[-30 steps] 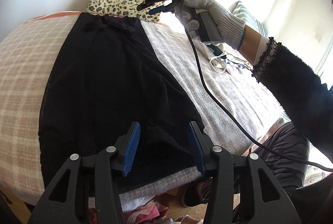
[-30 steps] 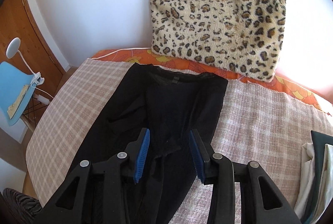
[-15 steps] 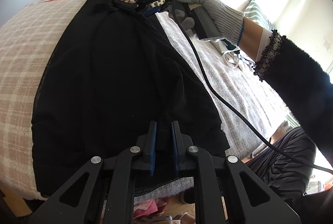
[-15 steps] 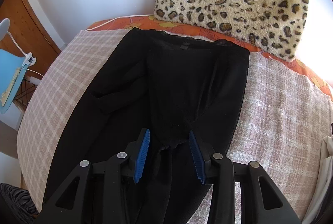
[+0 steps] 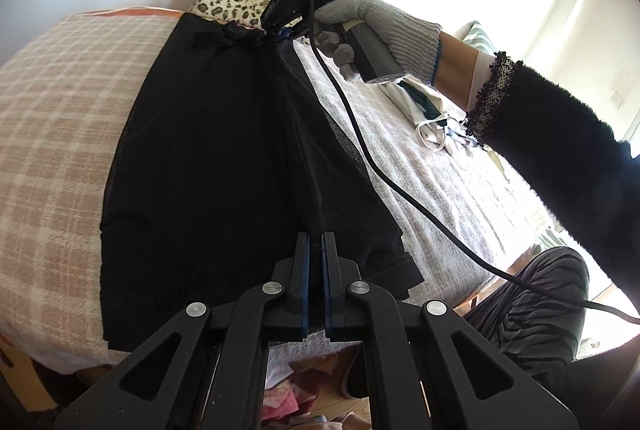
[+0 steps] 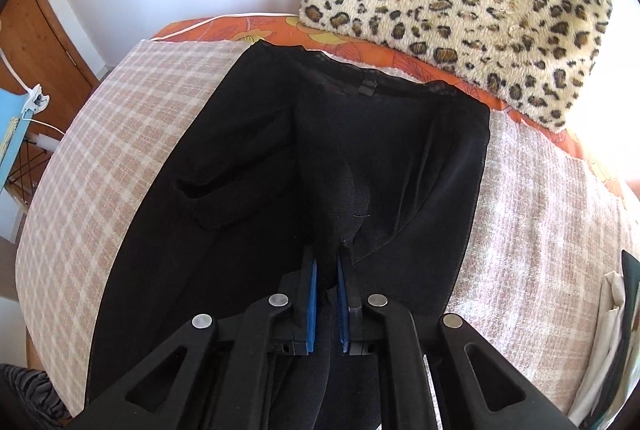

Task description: Fold small clothes

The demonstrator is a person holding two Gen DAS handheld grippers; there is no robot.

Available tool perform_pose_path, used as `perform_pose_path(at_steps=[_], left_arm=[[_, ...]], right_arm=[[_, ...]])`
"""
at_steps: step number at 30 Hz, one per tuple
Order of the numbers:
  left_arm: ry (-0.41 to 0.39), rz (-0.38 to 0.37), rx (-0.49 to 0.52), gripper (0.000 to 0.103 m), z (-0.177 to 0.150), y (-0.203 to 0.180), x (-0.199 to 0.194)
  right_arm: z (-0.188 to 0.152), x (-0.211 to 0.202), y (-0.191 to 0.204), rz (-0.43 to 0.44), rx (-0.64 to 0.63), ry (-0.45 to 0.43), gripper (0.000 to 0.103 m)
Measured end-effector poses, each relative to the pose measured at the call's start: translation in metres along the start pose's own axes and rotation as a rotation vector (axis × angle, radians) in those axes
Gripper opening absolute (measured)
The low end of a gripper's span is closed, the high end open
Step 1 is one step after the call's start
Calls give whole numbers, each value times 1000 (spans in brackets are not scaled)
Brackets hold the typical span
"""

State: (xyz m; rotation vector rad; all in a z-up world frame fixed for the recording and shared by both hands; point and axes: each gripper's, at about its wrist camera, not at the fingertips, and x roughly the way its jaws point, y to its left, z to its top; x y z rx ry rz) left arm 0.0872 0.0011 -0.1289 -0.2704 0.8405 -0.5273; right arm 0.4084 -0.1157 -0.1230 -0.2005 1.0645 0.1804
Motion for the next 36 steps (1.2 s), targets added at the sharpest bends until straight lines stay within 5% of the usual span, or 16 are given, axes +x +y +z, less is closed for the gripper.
perform_pose_path(at_steps=[6,11,16,20,28,36], left_arm=[[43,61,-59,5,-7,18,2],[49,85,-56,10,-9,24,-9],[20,101,43,10,-4,18,-39],[14,144,64,45,15,39,-58],[113,180,-61,45,18,96,-50],[174,119,-120,43,4,101,-39]], right_arm=[[6,5,17,79,-5,-15,36],[-21,-30,4,72,53,-108,37],[-104,-68,-12,106,130,-113,39],[-173,-80,-1,156,109,-38,39],[-280,-98,16,351,210,47,39],[-321,-100,39,383,188,70,33]])
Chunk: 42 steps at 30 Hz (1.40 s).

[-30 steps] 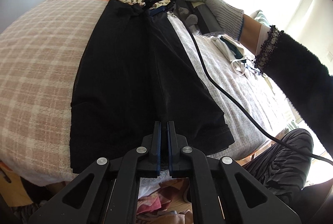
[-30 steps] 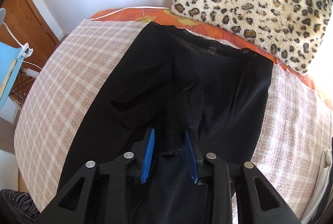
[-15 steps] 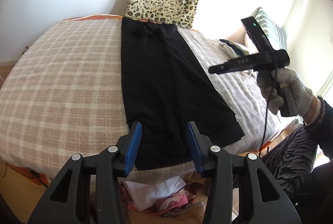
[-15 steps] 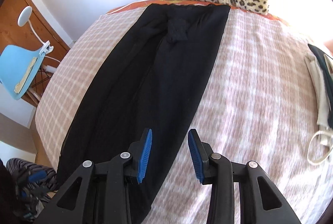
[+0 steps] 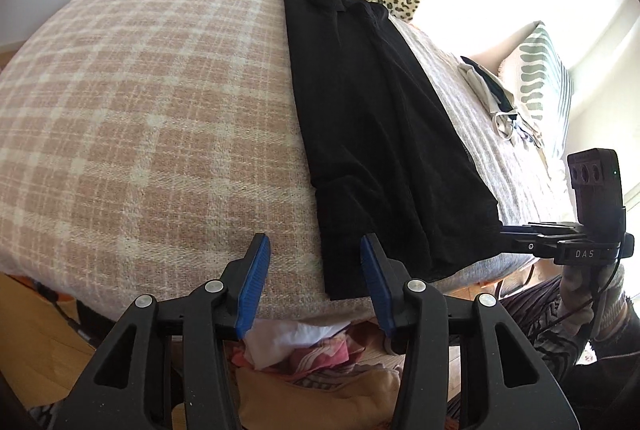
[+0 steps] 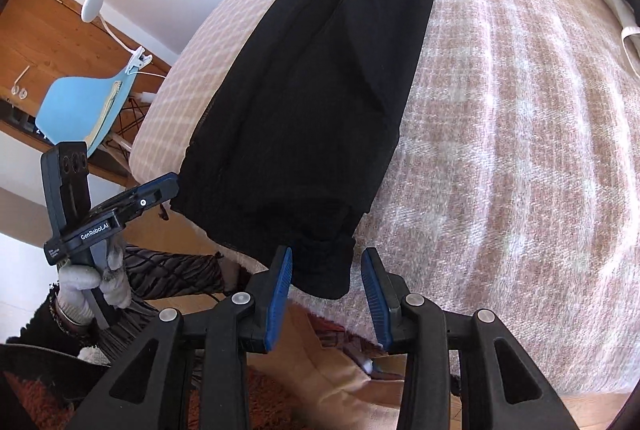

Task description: Fold small clothes

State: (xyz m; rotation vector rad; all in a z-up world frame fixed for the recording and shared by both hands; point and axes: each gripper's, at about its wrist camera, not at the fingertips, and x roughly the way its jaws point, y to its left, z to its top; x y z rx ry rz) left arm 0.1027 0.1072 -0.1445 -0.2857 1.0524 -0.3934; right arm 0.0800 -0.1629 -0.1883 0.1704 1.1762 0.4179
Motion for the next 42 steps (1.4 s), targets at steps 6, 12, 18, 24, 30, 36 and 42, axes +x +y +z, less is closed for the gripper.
perform_pose_path(at_steps=[6,12,18,24,30,36,42], left_arm=[[-10,44,58,11,0,-4,5],[-23,71,100,10,-3,-7,4],[-47,51,91,10,-4,-8,-6],[-64,11,110,29,-5,-20,-10],[-60,44,147,29,-5,-32,-5],[-130,96,253,29,-8,-53,-17],[-127,89,404,39,-12,-87,-4]], right_arm=[[-2,2,-2,9,6,-27,3],[-20,-27,-4,-69,-16,-72,3],[-17,-15,-4,-85,-34,-8,29],[-6,-33,-8,-118,-23,-87,39],[2,-5,1,-141,-54,-67,19],[-5,2,6,-219,-124,-19,4],[15,-30,14,-205,-174,-98,32]])
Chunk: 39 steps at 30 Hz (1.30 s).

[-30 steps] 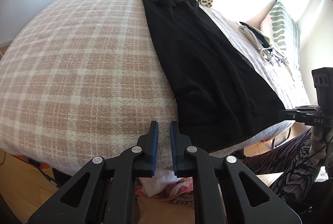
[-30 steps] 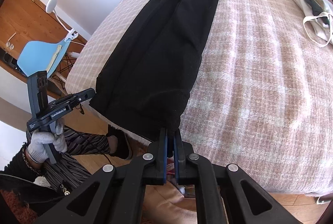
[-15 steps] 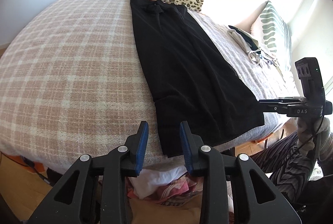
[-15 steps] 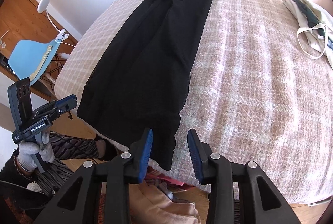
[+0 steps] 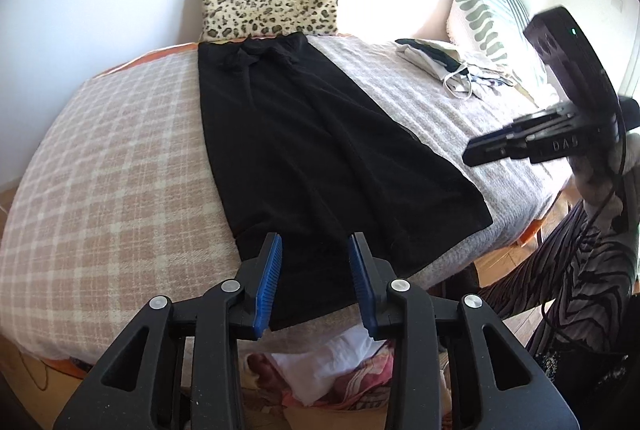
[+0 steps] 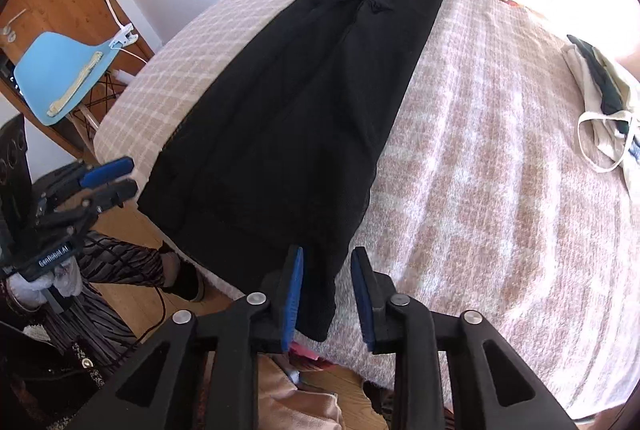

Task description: Fold small clothes

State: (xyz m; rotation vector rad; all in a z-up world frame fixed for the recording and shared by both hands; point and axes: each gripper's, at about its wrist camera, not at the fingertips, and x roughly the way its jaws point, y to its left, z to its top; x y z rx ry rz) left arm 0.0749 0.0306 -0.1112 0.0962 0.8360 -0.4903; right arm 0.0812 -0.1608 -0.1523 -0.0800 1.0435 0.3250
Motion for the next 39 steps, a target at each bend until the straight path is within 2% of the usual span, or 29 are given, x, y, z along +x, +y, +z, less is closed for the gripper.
perform_pose_path(at_steps=[5,7,11,16,18,21,26,30,31,32,33,34,35,36,39], left_arm=[[42,4,46,40,1,-13,20],[47,1,48,40,0,-15,25],[70,-5,45,40,-5,-15,35],[68,-9,37,24,-9,-11,39],[61,-14,32,12,-9,-9,40],[55,-34,9,7,-9,-5,39],[51,-53,-2,5,-11,-3,38],[53,-79,-29,5,-11,-1,36],[54,-89,-39,5,-10,2,36],[55,-97,-45,5,-10,2,36],[53,-102,-47,5,-10,2,35],[51,-105,-48,5,-9,2,34],[47,-110,-49,5,-9,1,32],[44,-116,-51,4,-8,1,31],[28,-135,-52,4,-6,0,27]], right_arm=[[47,-8,-9,58,12,-94,34],[69,-1,-8,68,7,-111,35],[117,17,-12,162,24,-122,39],[187,53,-7,234,45,-108,44],[213,72,-8,217,57,-100,47],[248,104,-11,200,86,-68,47],[287,152,-16,188,151,-21,47],[302,177,-10,96,136,0,46],[304,181,-10,76,137,2,45],[305,184,-9,65,137,-8,39],[307,184,-9,50,134,-25,28],[308,186,-9,39,132,-28,21],[310,187,-9,30,132,-27,8],[311,187,-9,18,132,-31,4],[313,180,-8,-19,108,-58,2]])
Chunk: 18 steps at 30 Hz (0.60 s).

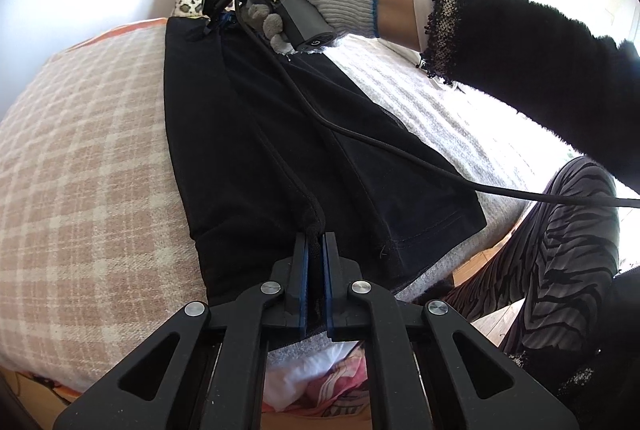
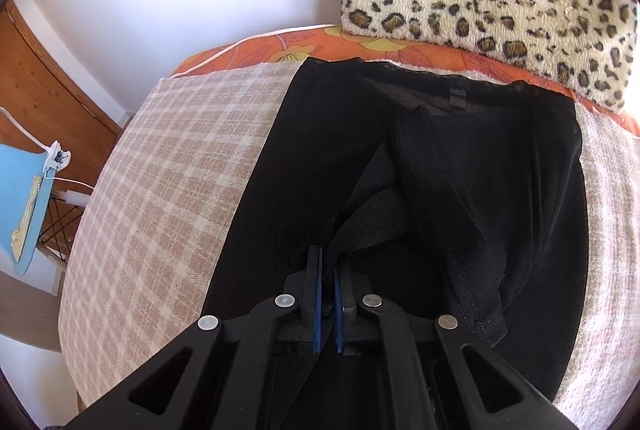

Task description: Fold small clothes

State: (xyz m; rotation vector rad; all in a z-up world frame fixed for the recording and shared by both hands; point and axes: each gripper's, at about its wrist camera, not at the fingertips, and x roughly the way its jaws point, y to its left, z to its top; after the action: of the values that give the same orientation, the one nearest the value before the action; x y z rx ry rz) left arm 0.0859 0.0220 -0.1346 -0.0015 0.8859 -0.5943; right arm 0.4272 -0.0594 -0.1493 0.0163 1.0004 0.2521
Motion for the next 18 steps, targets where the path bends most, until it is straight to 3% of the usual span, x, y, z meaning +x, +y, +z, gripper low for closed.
perform_pose_path(at_steps=[4,10,13,14,16,18], left_arm=[[6,-9,20,4,2,-5,3],[61,-17,71,4,-3,-16,16],[67,-30,86,16,-6,-20,12],[63,-39,87,22,-7,-21,8],[50,-49,86,24,-9,-20,-2],[35,-48,62,30,-10,-14,-13]], right_arm=[[5,-12,1,-38,-33,-38,1],[1,0,-3,-91,-45,0,1],[1,2,-3,-87,-57,7,3],[2,-1,-4,-88,-53,8,8],[3,-10,-6,-89,-41,2,20],[2,-27,-10,-45,-28,-22,28]])
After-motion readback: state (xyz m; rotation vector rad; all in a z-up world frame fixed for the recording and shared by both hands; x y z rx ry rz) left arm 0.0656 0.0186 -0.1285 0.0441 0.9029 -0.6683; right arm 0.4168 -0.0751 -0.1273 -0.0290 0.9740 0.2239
